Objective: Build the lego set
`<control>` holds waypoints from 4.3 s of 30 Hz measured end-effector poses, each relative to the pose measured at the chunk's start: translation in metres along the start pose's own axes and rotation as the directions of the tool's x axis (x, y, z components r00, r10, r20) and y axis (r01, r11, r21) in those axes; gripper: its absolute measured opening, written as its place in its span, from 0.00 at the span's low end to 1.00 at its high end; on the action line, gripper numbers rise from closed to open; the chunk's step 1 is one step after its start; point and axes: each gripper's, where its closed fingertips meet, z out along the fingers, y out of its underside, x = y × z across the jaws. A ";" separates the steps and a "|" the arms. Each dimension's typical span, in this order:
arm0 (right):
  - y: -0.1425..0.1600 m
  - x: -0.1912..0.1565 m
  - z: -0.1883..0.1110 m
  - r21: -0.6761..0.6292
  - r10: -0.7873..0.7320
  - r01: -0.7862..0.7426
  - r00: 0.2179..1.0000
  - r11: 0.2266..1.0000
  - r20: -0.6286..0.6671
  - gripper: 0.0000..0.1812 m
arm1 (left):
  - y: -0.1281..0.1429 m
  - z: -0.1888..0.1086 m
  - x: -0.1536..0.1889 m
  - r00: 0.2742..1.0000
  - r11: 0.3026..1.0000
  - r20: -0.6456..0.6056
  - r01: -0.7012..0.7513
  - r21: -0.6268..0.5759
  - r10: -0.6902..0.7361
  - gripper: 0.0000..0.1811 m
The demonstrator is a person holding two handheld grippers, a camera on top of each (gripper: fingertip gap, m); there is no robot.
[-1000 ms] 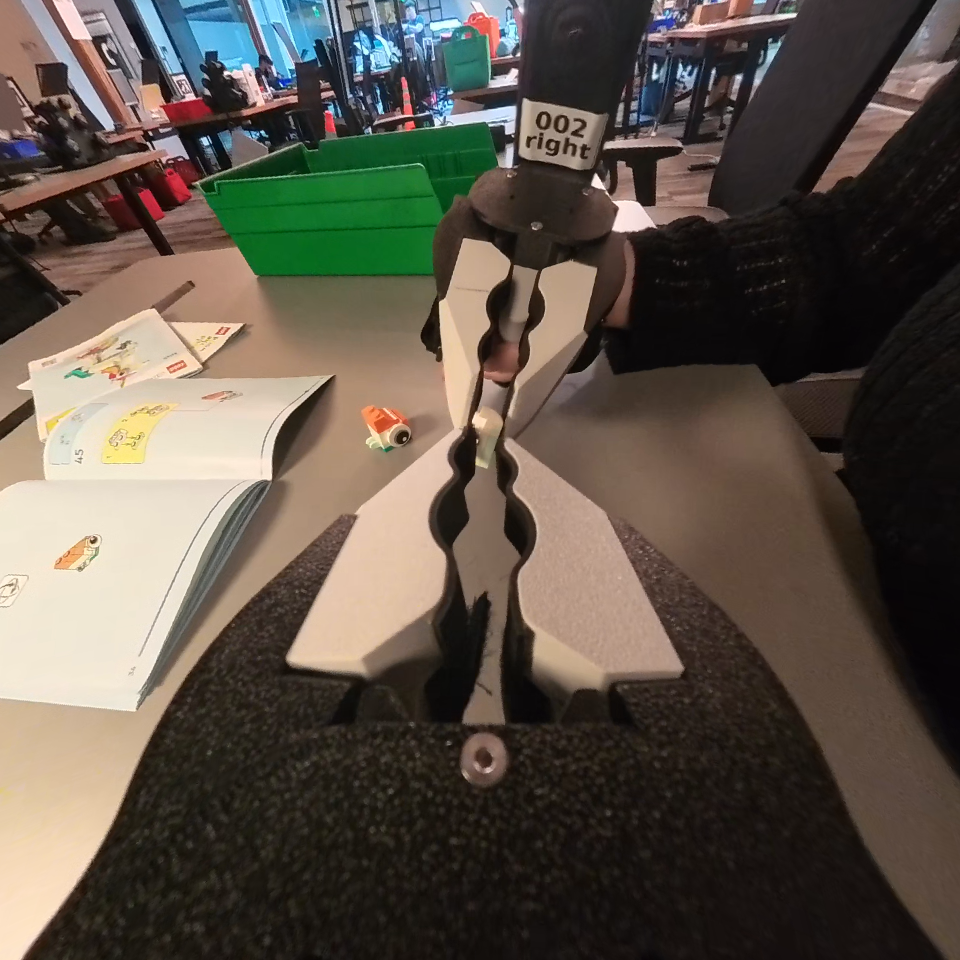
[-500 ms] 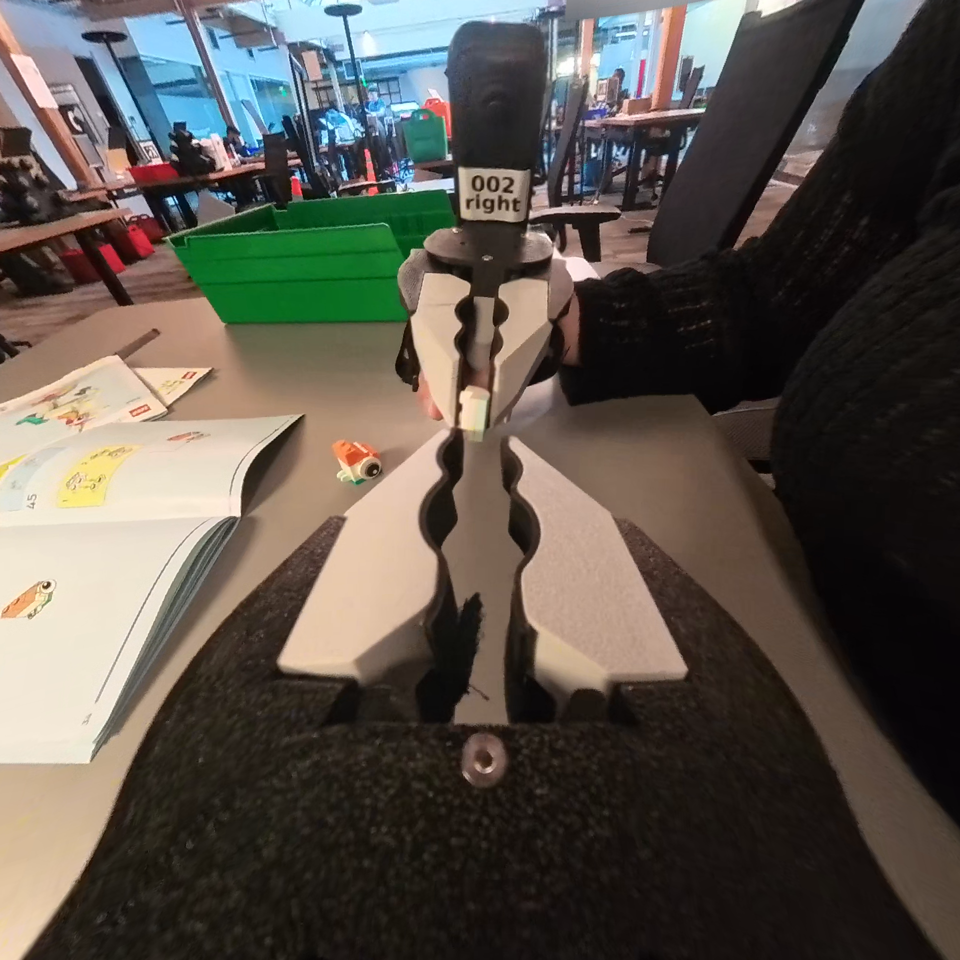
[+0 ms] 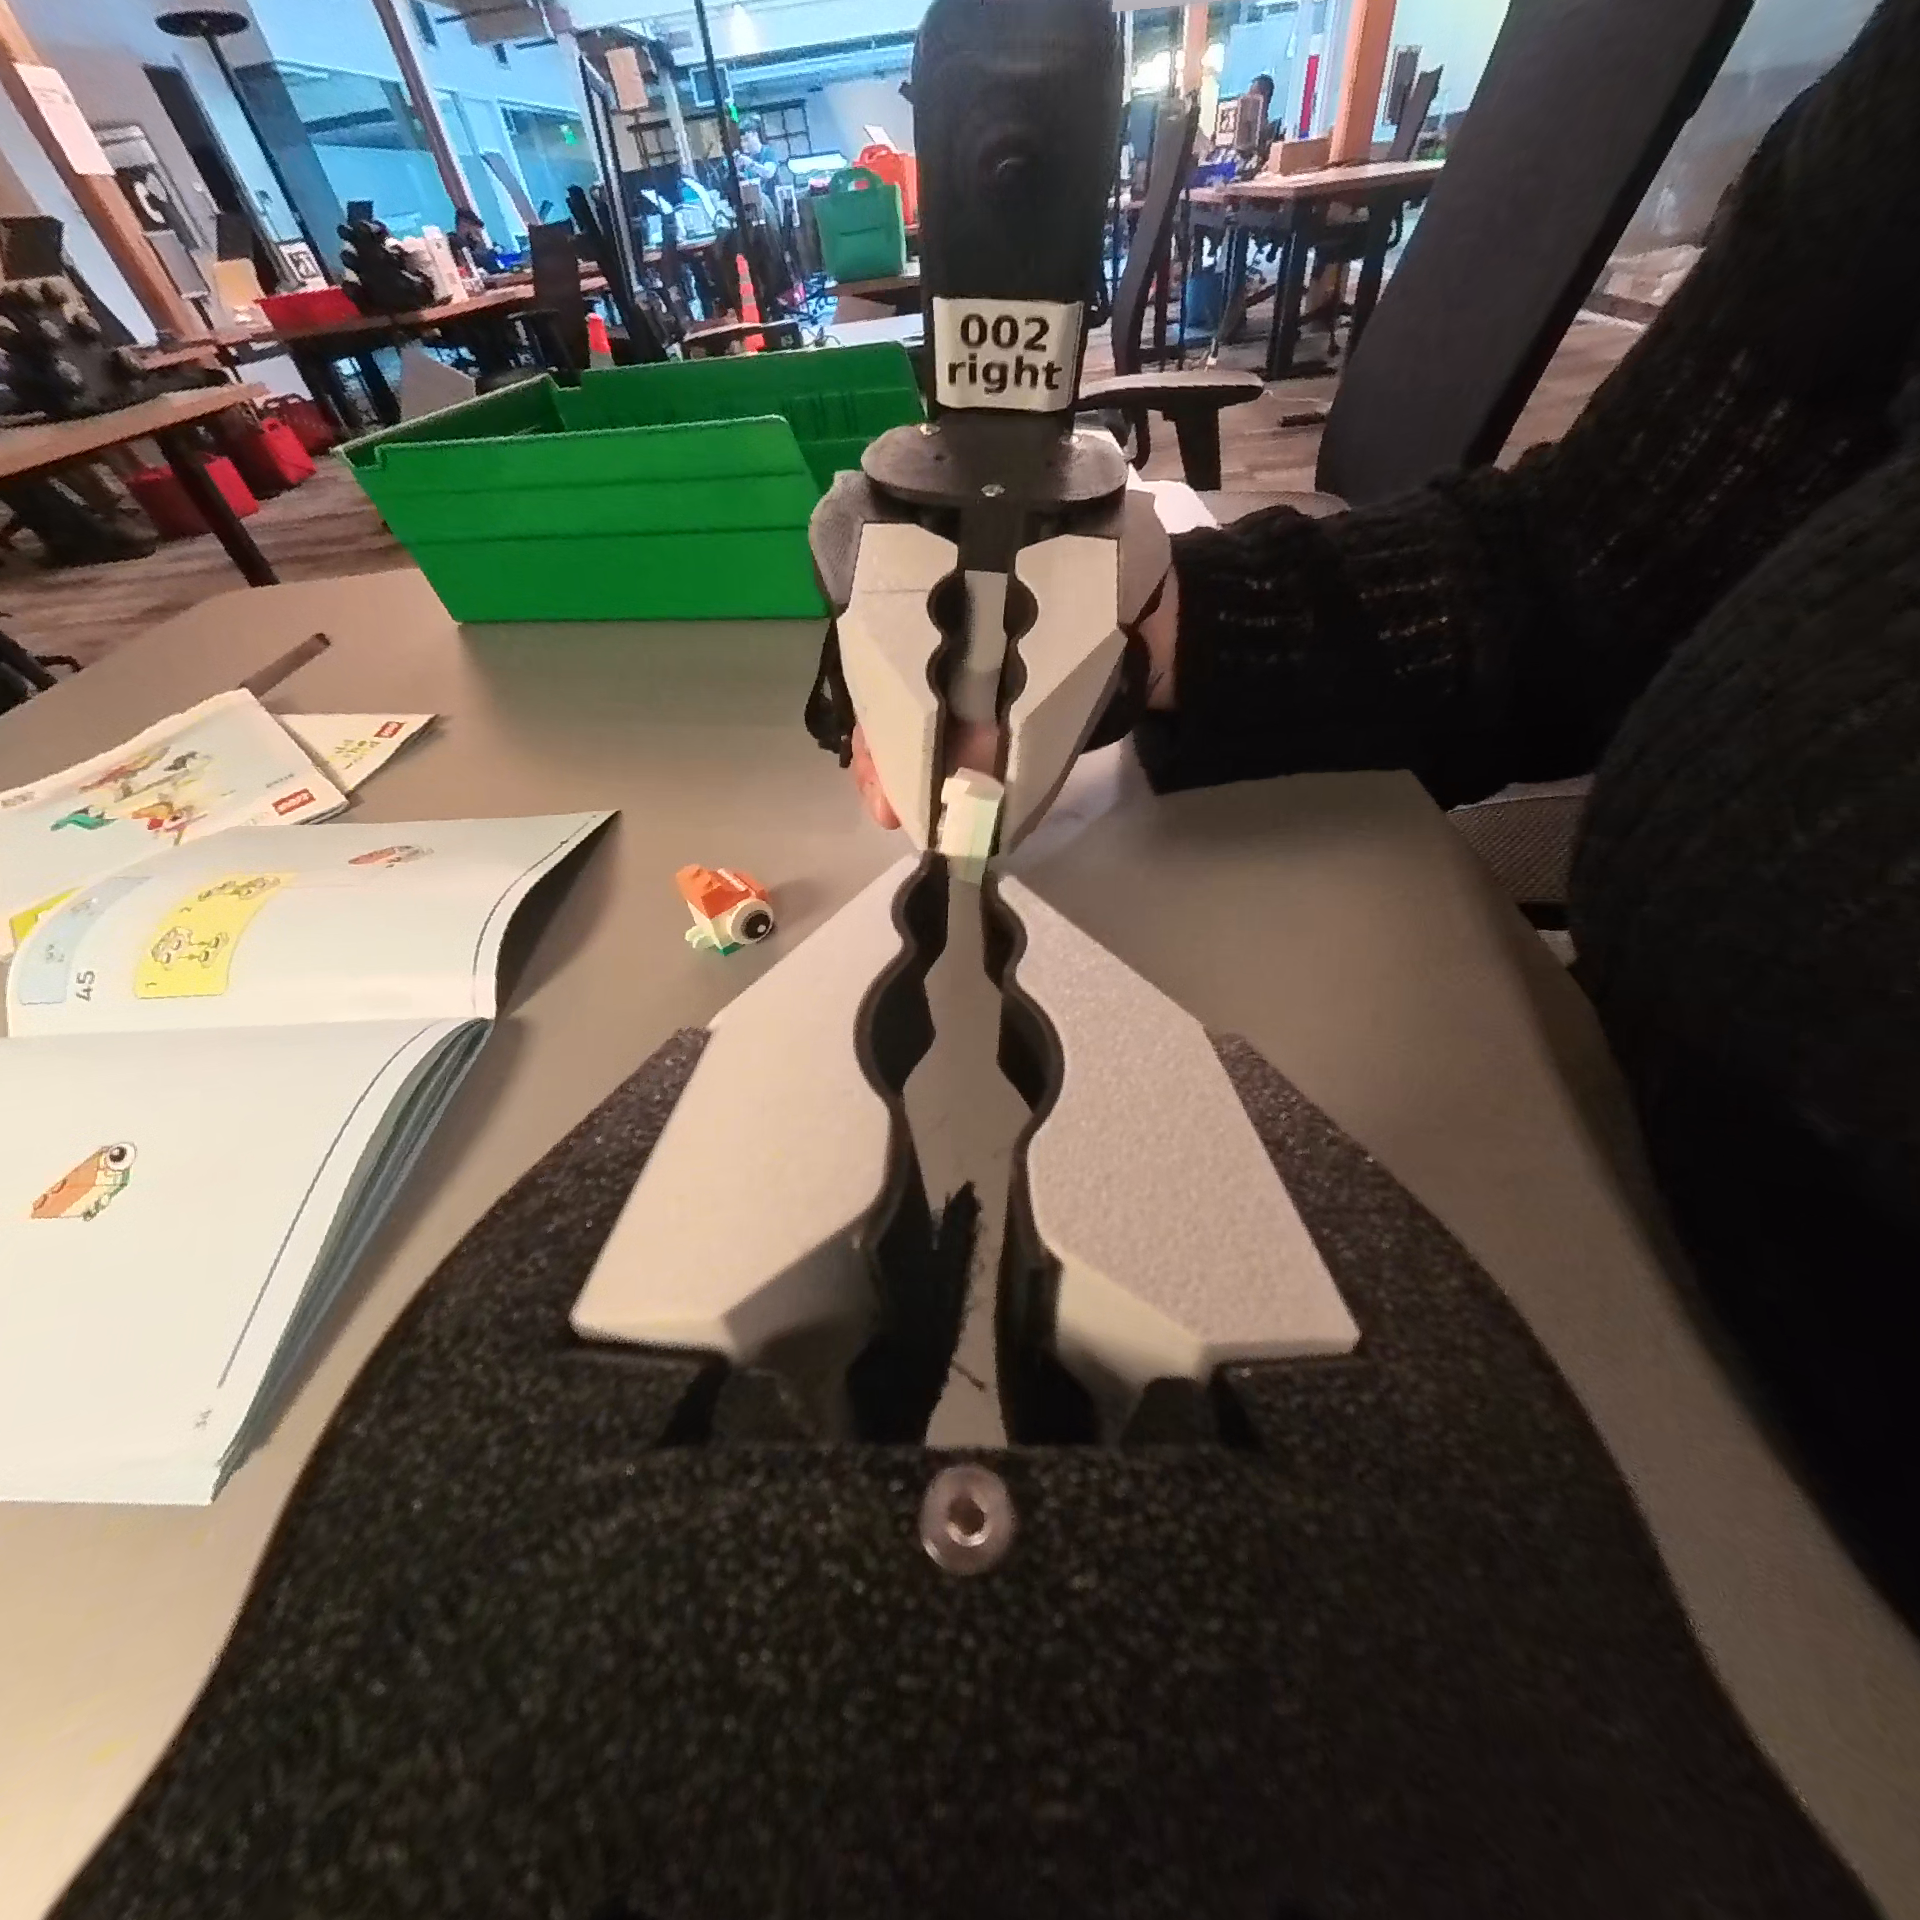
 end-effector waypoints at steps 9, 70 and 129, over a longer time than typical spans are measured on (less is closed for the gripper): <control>0.050 0.025 -0.004 -0.368 -0.323 0.257 0.937 0.894 -0.130 0.05 | 0.004 -0.008 -0.026 0.980 0.998 0.191 -0.043 -0.053 0.052 0.16; 0.008 0.005 0.007 -0.040 0.187 -0.186 0.982 0.982 0.009 0.08 | 0.009 -0.001 -0.009 0.996 0.996 0.003 0.095 0.001 -0.095 0.08; -0.030 0.132 -0.144 -0.039 -0.141 0.297 0.330 0.954 -0.933 0.03 | -0.013 -0.031 -0.061 0.901 0.980 0.433 -0.102 0.171 0.018 0.22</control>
